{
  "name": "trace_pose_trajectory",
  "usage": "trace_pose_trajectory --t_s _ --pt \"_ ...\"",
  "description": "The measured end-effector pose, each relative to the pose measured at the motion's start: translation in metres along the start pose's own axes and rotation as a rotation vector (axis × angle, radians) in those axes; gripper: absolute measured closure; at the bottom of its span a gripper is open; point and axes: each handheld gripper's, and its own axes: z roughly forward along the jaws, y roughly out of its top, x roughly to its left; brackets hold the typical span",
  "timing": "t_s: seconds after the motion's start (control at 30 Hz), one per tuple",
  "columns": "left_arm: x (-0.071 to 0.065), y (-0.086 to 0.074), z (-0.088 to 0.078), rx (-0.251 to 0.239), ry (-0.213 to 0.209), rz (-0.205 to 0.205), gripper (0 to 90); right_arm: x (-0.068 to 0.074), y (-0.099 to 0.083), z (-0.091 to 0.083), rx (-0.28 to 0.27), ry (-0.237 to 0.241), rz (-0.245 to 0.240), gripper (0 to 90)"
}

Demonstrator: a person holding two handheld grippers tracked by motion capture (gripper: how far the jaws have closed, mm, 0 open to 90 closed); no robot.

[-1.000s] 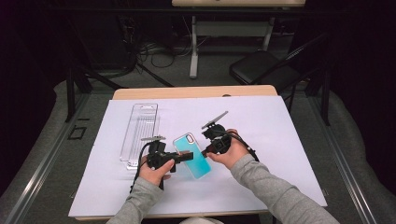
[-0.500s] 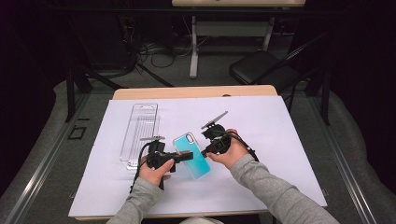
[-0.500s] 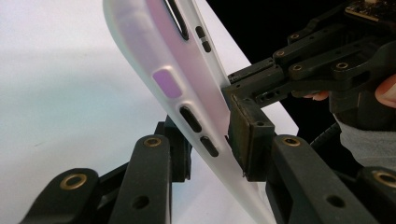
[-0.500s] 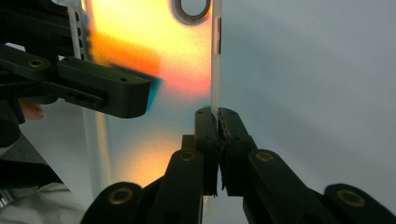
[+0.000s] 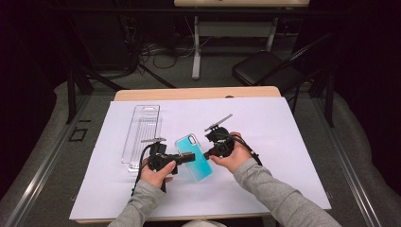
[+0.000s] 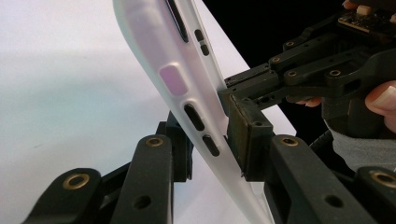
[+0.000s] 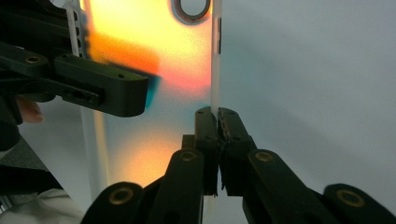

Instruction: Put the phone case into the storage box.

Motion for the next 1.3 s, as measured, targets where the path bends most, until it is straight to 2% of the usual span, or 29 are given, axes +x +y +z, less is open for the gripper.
trace_pose_trajectory --t_s 0.27,0.3,0.4,0.47,0.53,0.6,0.7,0.9,1.07,1.3 --pt "0.0003 -0.0002 -0.0006 -0.007 -0.005 -0.008 71.9 0.0000 -0.0014 0.0005 -0.006 -0.003 -0.006 87.8" --pt "0.0004 -0.0002 -0.0009 -0.012 -0.010 -0.017 72.1 -0.0002 -0.0019 0.0016 -0.025 0.002 -0.010 87.8" --pt "0.0003 -0.0004 -0.0013 -0.019 -0.012 -0.026 72.5 0.0002 -0.0025 0.0016 -0.032 0.003 -0.008 87.9" --pt "0.0003 -0.0009 -0.0015 -0.024 -0.010 -0.030 72.9 0.0004 -0.0024 0.0008 -0.022 0.002 -0.004 87.9" --pt "0.0001 -0.0012 -0.0016 -0.027 -0.007 -0.034 73.0 0.0004 -0.0033 0.0023 -0.042 0.006 -0.003 87.9" --pt "0.0001 -0.0016 -0.0016 -0.030 -0.005 -0.040 73.3 -0.0002 -0.0034 0.0009 -0.008 -0.001 -0.011 87.9" --pt "0.0004 -0.0019 -0.0018 -0.034 -0.007 -0.058 73.9 -0.0004 -0.0037 0.0018 -0.021 0.003 -0.012 87.9" --pt "0.0012 -0.0021 -0.0020 -0.032 -0.014 -0.068 74.4 -0.0005 -0.0037 0.0018 -0.019 0.004 -0.011 87.9" --pt "0.0021 -0.0025 -0.0022 -0.043 -0.030 -0.100 75.7 -0.0001 -0.0035 0.0020 -0.019 0.007 -0.006 87.8" --pt "0.0028 -0.0026 -0.0027 -0.045 -0.042 -0.117 76.9 0.0004 -0.0032 0.0036 -0.036 0.014 -0.001 87.8"
